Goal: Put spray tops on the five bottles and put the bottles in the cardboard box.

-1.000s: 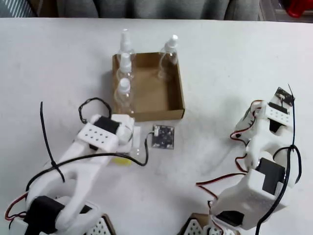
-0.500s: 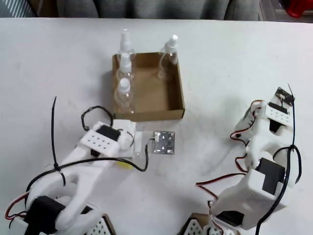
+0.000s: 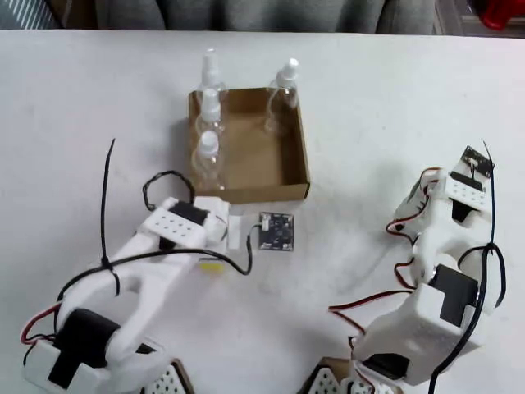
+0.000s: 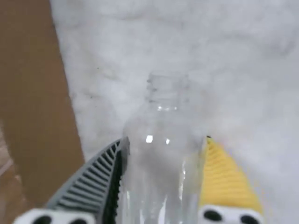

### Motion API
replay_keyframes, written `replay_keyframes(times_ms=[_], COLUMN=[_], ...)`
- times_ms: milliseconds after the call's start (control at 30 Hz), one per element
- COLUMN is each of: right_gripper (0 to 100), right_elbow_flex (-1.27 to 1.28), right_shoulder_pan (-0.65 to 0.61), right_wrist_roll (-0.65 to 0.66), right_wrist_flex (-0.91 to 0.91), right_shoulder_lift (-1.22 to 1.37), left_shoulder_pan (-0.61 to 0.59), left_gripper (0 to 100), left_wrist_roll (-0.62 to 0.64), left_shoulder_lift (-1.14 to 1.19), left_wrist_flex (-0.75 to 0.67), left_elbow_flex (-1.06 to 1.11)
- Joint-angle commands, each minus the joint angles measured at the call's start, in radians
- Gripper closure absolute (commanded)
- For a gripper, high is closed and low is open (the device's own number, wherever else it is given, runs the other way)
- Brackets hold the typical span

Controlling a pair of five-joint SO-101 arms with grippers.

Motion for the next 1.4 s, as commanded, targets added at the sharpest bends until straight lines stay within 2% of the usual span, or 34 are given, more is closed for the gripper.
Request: replay_keyframes(times_ms=[0,200,333,533,800,1000,1100,1267,1367], right_gripper=[98.2,98.2,98.2,98.2,98.2,98.2,98.2,98.2,98.2], right_elbow_flex=[-0.041,-0.041,-0.041,-0.041,-0.040,-0.038,-0.038,-0.038,-0.038], right_shoulder_pan=[-0.013,-0.013,-0.013,-0.013,-0.013,-0.013,-0.013,-0.013,-0.013], right_wrist_roll=[0.012,0.012,0.012,0.012,0.012,0.012,0.012,0.012,0.012], right_wrist_flex=[-0.012,-0.012,-0.012,-0.012,-0.010,-0.004,-0.004,-0.004,-0.004], right_shoulder_lift=[0.002,0.002,0.002,0.002,0.002,0.002,0.002,0.002,0.002], left_shoulder_pan=[-0.004,0.007,0.041,0.041,0.045,0.039,0.044,0.045,0.059], left_gripper=[91,92,92,92,91,91,92,92,92], left_wrist_roll=[0.005,0.014,0.028,0.232,0.534,0.640,0.738,1.023,1.117], left_shoulder_lift=[-0.005,-0.005,-0.025,-0.229,-0.510,-0.542,-0.492,-0.400,-0.389], left_wrist_flex=[0.046,0.092,0.189,0.293,0.301,0.296,0.213,-0.098,-0.272], left_elbow_flex=[-0.061,-0.071,-0.080,-0.083,-0.084,-0.081,-0.057,0.051,0.112])
